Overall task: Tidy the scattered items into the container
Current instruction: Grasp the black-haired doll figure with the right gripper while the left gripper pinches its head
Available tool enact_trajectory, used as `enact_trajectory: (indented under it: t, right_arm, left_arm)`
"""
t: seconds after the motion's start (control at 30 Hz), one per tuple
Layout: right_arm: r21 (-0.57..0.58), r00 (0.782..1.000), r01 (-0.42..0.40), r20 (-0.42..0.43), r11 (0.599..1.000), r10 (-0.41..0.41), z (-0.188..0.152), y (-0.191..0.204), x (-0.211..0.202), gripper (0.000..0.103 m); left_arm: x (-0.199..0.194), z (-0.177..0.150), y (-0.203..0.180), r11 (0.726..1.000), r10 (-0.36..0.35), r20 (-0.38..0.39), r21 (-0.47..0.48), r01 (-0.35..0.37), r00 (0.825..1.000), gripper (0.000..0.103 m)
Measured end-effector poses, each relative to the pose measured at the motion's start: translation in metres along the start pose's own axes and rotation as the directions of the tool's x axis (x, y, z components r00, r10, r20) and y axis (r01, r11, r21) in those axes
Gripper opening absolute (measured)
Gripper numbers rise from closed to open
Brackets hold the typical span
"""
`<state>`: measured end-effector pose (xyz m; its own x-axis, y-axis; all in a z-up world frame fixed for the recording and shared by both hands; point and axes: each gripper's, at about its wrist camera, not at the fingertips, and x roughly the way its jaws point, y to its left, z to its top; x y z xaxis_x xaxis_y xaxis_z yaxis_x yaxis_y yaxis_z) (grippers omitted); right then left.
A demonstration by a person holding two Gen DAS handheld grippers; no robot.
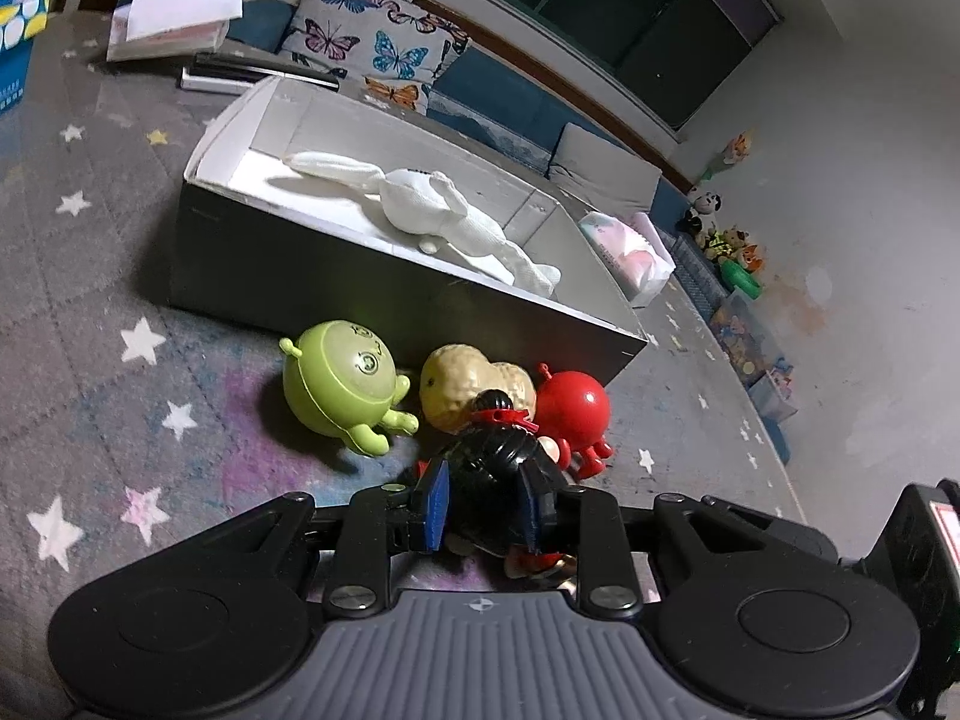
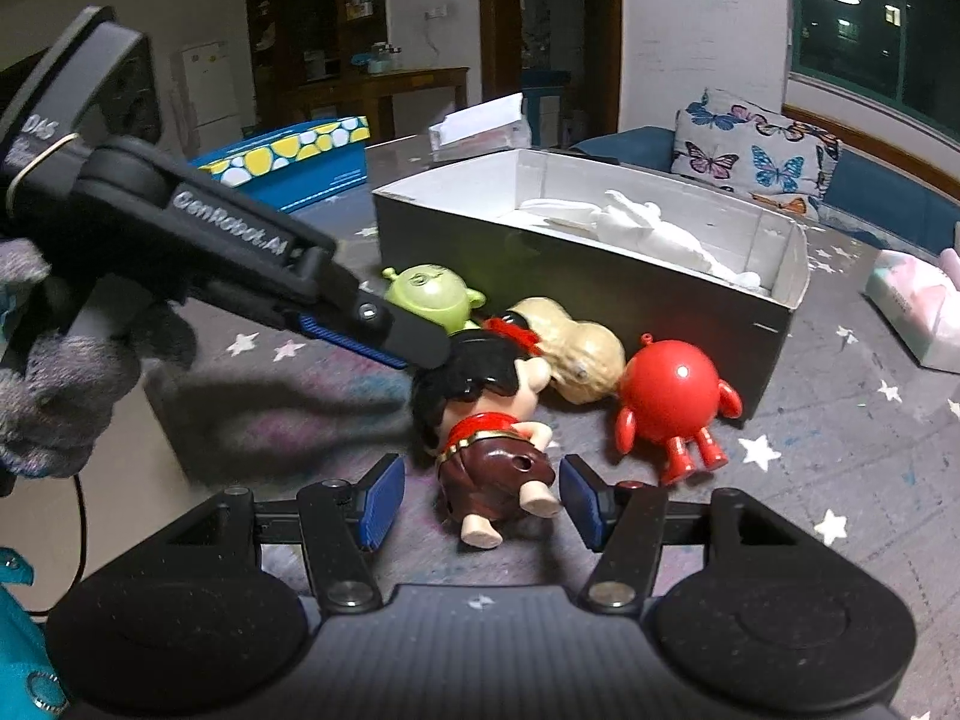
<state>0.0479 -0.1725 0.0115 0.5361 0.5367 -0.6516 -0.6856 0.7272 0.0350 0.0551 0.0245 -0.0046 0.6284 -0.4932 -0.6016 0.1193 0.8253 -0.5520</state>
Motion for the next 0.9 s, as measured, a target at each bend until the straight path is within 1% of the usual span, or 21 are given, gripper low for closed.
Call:
enact_trajectory:
  t: [0.17,0.3,0.43,0.6,0.9]
  right_arm:
    - [-0.006,1.0,-0.028,-0.003,1.0,0.028,-0.001,0.005,-0.005,0.059]
    - [0.006,0.999,-0.04,0.008,0.999,0.04,0.003,0.003,-0.005,0.058]
    - [0.024,0.999,-0.04,0.009,0.999,0.04,0.007,-0.001,0.002,0.058]
    - [0.028,0.998,-0.056,-0.003,0.998,0.056,0.011,-0.005,0.014,0.059]
    - [0.071,0.995,-0.092,-0.02,0.993,0.094,0.015,-0.015,0.032,0.059]
  left_arm:
    - [-0.001,-0.001,-0.002,1.0,0.001,-0.005,0.006,-0.001,1.0,0.028]
    - [-0.001,-0.001,-0.003,1.0,-0.015,-0.008,0.001,0.015,1.0,0.028]
    - [-0.001,-0.001,-0.004,1.0,-0.023,-0.01,0.001,0.023,1.0,0.029]
    - [-0.002,0.001,-0.005,0.999,-0.033,-0.004,0.004,0.033,0.999,0.029]
    - [0.001,0.001,0.002,0.999,-0.034,-0.013,-0.018,0.034,0.999,0.03]
